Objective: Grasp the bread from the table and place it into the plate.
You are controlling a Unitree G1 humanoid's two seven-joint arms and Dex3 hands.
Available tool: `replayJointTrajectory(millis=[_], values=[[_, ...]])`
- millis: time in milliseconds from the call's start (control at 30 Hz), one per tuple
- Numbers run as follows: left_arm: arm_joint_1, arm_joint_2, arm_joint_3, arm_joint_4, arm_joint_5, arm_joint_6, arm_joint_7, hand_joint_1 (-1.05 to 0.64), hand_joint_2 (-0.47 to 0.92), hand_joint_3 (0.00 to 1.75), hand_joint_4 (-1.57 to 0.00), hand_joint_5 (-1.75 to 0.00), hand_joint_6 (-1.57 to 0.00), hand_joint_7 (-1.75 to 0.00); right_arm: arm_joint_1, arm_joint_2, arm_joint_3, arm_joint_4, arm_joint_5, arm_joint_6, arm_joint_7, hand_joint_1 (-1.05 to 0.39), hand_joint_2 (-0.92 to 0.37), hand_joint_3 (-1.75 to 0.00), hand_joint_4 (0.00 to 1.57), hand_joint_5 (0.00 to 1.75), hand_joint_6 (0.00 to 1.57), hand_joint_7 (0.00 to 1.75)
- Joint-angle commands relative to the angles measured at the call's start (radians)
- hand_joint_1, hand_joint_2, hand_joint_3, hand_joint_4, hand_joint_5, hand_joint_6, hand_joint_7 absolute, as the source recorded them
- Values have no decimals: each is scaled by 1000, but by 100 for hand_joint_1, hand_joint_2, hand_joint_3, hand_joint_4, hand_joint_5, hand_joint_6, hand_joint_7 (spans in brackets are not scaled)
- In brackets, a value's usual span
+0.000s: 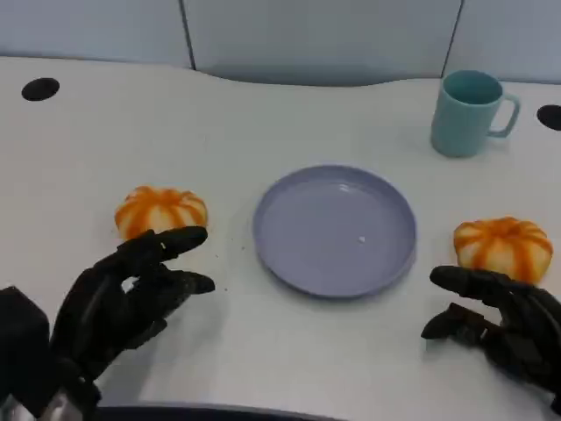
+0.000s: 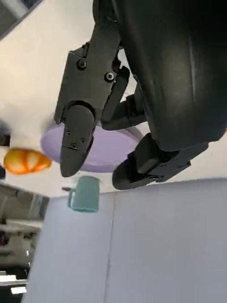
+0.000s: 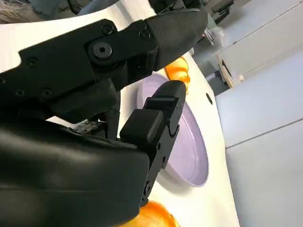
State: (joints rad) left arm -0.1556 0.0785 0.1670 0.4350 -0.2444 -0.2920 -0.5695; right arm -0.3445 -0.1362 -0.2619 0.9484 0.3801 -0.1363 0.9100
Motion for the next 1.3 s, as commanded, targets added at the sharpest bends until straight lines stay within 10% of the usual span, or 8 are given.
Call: replayJointTrajectory(millis=[33,667,1300], values=[[-33,77,-40,-12,151,-111,89,-49,92,6,-32,-83,-52,-7,28,-4,4,-5,-8,17,-15,-43,-92,-9,55,117,96,5],[-182,310,-229,-163,767,-69,420,-63,91,0,-21,-45,-35,0,25,7,1,-2,-6,19,-24,-43,-92,-6,57,117,98,7],[-343,401,-440,-235,1070,234,306,-73,91,0,-7,-19,-20,0,21,13,-5,9,1,8,-10,-41,-92,-7,57,115,97,7]])
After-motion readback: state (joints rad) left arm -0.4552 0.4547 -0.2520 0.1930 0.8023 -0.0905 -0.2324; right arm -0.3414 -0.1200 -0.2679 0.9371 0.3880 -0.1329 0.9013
